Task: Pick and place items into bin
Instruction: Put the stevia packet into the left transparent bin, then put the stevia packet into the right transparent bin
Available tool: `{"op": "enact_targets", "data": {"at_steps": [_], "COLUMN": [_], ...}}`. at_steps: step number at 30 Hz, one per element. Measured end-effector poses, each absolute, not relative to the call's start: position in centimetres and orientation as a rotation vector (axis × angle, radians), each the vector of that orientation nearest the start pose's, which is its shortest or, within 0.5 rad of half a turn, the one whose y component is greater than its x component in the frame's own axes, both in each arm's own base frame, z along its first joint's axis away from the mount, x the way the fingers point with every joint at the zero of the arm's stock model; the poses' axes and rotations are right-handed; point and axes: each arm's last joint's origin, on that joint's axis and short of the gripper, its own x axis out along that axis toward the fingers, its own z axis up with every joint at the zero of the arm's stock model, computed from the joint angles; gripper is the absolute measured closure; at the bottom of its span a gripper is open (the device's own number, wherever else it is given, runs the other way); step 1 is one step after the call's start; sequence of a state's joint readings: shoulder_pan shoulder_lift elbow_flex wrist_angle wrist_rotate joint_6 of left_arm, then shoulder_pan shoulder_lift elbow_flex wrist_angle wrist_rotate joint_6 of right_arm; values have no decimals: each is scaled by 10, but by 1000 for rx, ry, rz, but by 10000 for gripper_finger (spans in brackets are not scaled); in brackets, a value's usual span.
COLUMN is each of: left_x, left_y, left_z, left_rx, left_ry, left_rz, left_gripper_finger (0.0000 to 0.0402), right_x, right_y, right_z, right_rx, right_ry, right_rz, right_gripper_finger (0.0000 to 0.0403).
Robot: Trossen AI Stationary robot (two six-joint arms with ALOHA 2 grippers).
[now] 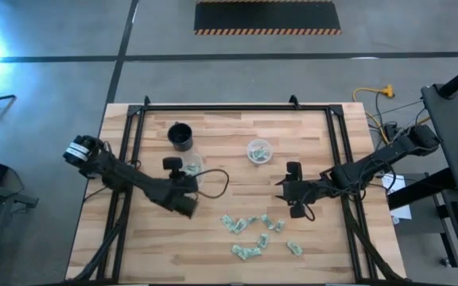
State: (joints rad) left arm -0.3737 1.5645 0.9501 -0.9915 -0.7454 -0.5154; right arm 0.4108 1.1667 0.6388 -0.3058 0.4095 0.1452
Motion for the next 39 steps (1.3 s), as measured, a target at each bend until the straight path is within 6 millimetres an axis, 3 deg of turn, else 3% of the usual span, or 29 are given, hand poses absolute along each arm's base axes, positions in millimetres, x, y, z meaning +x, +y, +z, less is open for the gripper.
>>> {"op": "enact_targets", "data": {"at_steps": [6, 16, 20, 31, 39], "left_x": [249, 253, 250, 240, 239], "left_y": [-62, -61, -63, -85, -93], "left_z": [182, 189, 200, 225, 225], "left_rx": [355, 383, 353, 311, 322], "left_ry": [1243, 1184, 1143, 995, 965], "left_rz": [512, 489, 476, 370, 351], "left_gripper_finger": [396, 291, 268, 263, 263], "right_x": [206, 204, 202, 197, 208], "right_y": [83, 95, 101, 149, 160], "right_z": [204, 198, 196, 154, 133], "right_rx": [-138, -123, -72, -90, -150], "right_ry": [774, 804, 824, 957, 1012], "right_rz": [20, 63, 113, 202, 151], "right_gripper_finger": [227, 227, 227, 227, 244]}}
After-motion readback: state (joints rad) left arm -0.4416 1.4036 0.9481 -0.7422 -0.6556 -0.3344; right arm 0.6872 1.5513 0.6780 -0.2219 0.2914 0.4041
